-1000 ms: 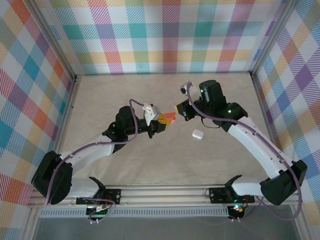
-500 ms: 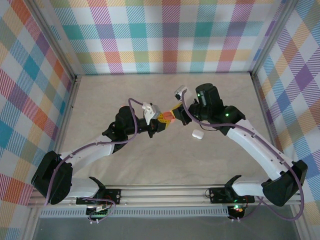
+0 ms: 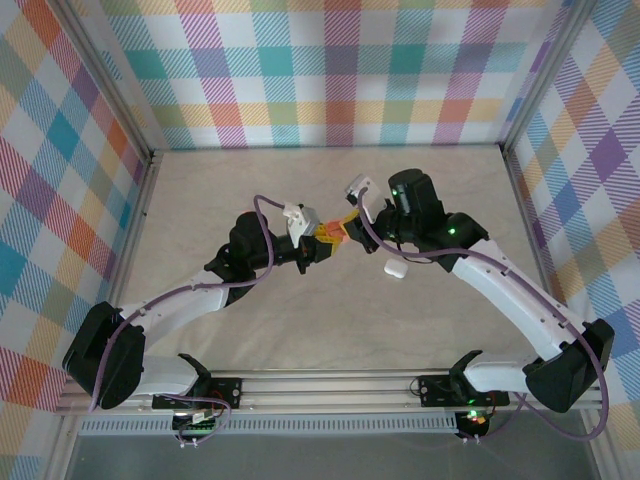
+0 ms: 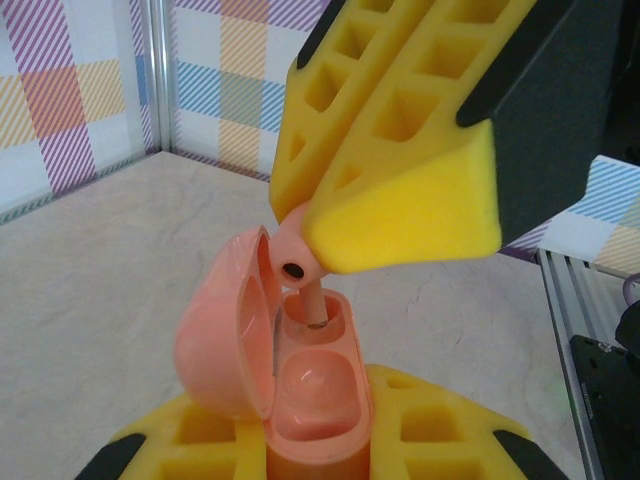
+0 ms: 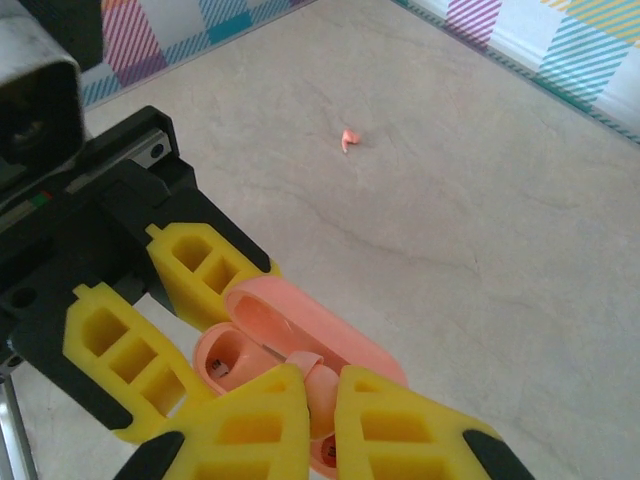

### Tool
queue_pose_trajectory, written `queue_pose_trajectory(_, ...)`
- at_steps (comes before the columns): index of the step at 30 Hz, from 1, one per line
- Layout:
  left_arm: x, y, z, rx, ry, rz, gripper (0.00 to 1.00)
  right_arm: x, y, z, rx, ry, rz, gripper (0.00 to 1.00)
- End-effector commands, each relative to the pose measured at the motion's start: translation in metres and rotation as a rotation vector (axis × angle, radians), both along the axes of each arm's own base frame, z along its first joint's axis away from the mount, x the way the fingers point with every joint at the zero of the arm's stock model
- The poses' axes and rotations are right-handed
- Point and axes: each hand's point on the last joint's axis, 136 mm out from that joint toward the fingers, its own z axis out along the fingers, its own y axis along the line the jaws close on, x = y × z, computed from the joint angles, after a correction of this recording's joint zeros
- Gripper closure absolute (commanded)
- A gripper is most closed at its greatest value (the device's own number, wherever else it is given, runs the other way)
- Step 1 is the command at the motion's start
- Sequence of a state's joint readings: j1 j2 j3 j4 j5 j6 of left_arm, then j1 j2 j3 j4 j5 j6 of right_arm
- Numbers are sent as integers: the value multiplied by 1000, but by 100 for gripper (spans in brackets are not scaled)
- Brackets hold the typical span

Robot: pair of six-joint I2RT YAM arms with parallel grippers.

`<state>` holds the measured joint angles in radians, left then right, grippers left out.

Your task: Insert the wireless bluetooth earbuds into the charging case

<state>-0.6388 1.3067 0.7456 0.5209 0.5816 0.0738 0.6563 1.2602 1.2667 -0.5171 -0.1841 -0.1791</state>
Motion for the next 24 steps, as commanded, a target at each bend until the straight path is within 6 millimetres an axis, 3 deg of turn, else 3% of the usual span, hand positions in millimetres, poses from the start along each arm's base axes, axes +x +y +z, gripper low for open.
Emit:
queue_pose_trajectory(1,2,1,29,-56,-65,4,100,-3,0,-12,-51,-11,29,90)
queue_pose_trajectory(14,1,1,29,-54,-62,4,100,-5,0,-12,-163,-90,49,89)
queue_pose_trajectory(24,0,2,29,-51,-64,6,100,-5,-1,2,-181,-132,58,89)
